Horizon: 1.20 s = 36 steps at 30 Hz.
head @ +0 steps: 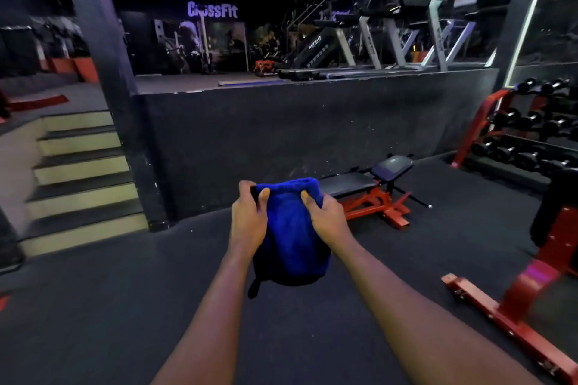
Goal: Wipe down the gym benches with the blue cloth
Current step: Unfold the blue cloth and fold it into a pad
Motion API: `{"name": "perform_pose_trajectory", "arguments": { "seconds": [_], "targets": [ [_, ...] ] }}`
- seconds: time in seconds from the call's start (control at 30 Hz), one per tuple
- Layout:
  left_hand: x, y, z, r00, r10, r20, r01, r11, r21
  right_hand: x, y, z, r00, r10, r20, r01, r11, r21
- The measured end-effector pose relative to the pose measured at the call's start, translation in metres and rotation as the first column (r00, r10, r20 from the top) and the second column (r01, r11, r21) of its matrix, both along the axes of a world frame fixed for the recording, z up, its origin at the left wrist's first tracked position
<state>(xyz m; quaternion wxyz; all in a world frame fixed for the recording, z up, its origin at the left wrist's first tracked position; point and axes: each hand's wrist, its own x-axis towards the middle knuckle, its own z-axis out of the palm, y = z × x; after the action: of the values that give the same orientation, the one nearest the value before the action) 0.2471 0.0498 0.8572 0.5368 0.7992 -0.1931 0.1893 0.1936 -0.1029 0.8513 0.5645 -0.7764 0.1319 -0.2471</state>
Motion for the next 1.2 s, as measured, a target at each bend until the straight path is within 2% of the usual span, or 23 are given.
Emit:
{"name": "perform_pose_trajectory", "arguments": {
  "seconds": [0.3,0.53,0.87,1.2],
  "targets": [
    [0.187,0.028,-0.002,0.999,-0.033,-0.030,0.033,0.999,0.012,0.191,0.024,-0.007,1.000,0.019,0.004,-0.019,0.993,0.119],
    [0.365,-0.006,-0.020,0.998,-0.062,-0.028,0.064,0.997,0.045,0.368,-0.014,-0.030,0.999,0.021,0.027,-0.025,0.989,0.145],
    [0.628,-0.066,-0.013,0.998,-0.028,-0.059,0.032,0.997,0.076,0.628,-0.073,-0.019,1.000,0.025,0.019,-0.027,0.989,0.148],
    [0.894,-0.097,-0.025,0.986,-0.148,-0.080,0.155,0.984,0.084,0.882,-0.102,-0.038,0.998,-0.067,0.004,0.066,0.989,0.130]
  ]
}}
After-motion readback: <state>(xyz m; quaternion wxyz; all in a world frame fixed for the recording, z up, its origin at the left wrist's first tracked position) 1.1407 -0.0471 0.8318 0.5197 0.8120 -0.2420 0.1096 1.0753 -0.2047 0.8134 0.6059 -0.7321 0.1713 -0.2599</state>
